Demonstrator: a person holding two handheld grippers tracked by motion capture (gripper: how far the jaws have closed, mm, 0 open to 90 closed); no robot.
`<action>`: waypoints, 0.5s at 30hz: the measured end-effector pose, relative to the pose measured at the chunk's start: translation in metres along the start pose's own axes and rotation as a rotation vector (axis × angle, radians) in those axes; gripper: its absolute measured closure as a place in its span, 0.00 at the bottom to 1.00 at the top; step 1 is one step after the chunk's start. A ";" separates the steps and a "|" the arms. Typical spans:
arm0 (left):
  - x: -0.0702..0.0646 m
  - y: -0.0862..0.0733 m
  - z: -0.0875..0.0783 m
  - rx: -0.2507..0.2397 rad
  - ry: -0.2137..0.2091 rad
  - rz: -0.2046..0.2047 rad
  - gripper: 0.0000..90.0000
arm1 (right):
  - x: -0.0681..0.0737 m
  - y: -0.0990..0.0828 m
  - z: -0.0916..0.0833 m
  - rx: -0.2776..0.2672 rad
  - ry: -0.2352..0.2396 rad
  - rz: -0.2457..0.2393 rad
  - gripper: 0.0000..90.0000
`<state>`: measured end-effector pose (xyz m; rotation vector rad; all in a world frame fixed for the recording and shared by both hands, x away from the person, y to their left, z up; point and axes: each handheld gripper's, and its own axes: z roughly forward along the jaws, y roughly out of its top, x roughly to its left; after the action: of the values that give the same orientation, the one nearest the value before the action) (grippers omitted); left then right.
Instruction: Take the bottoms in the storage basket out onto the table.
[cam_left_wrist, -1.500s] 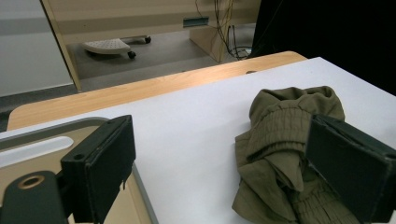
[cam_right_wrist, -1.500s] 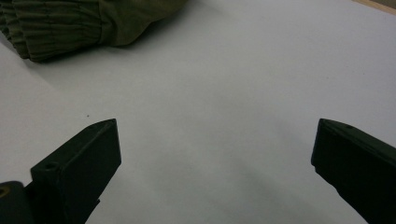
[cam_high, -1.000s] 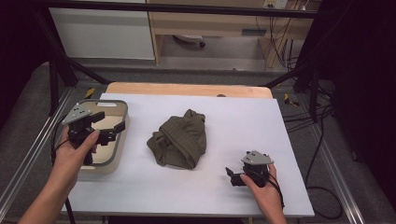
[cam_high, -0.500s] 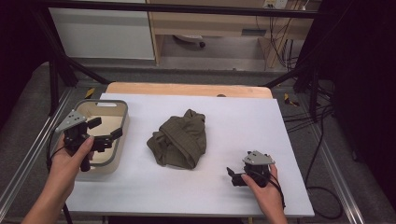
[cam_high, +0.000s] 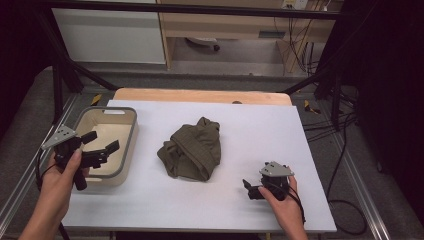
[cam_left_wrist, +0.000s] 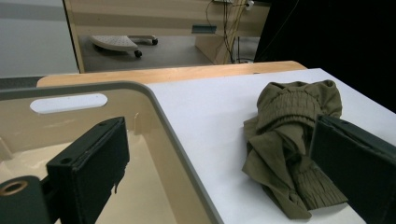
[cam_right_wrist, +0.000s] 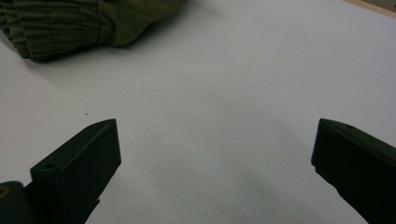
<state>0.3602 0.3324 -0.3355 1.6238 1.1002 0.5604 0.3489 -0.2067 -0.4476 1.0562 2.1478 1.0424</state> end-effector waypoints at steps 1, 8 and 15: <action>0.000 -0.001 0.000 0.001 0.000 -0.001 0.05 | 0.000 0.000 0.000 0.002 0.001 0.000 0.02; 0.002 -0.013 -0.003 0.015 -0.007 -0.002 0.05 | 0.000 0.000 0.000 0.003 0.000 0.000 0.02; 0.000 -0.022 -0.005 0.027 -0.010 0.008 0.05 | 0.000 0.000 0.000 0.004 -0.001 -0.005 0.02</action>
<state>0.3480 0.3351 -0.3539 1.6535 1.0987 0.5435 0.3486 -0.2068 -0.4479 1.0528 2.1515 1.0356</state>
